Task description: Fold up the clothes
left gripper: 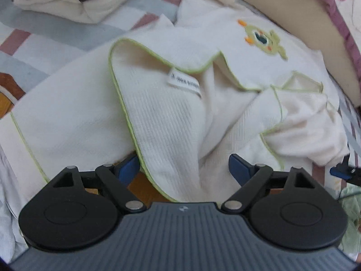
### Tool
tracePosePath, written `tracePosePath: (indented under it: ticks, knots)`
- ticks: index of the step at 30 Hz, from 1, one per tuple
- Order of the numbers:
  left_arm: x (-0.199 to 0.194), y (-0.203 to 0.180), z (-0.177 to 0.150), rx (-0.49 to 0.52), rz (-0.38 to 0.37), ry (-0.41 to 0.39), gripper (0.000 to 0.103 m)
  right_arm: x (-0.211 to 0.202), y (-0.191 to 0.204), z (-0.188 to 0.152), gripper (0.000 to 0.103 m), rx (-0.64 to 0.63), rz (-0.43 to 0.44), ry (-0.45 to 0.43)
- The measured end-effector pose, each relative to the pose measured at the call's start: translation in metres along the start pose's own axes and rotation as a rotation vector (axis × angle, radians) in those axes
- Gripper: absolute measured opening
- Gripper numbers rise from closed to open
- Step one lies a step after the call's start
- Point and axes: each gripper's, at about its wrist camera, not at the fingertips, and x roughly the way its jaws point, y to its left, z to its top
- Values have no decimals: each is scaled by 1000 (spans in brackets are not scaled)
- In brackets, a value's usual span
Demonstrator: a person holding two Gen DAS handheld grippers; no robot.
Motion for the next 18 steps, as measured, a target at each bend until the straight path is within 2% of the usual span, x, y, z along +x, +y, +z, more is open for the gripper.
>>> tracePosePath:
  ticks: [2,3,4,6,7,8,9,10,12,13,18]
  knots:
    - [-1,1,2,-19,2,-19,88,9,1,1,62,-50,-62,-15]
    - [2,2,2,-27,13,-7,96,15,1,1,62,-80,-109,-20]
    - [6,3,2,-33,27,12,100,18,2,1,60,-129,-148,-26]
    - [16,2,-1,-26,58,65,96,16,14,-2,61,-240,-233,-76]
    - [18,0,-3,-9,68,71,88,13,20,-4,59,-298,-265,-111]
    - [12,-5,-4,32,73,38,76,8,21,-5,42,-345,-276,-145]
    - [7,-10,-4,66,59,13,34,2,20,-4,26,-373,-276,-178]
    - [1,-13,-3,74,27,-3,20,-3,19,-2,8,-377,-277,-200]
    - [-7,-12,2,33,-18,-38,16,-21,14,5,8,-344,-280,-255]
    - [-10,-13,6,34,-14,-64,9,-30,12,8,8,-335,-287,-288]
    - [-38,-23,40,43,-13,-214,7,-51,21,31,7,-367,-355,-384]
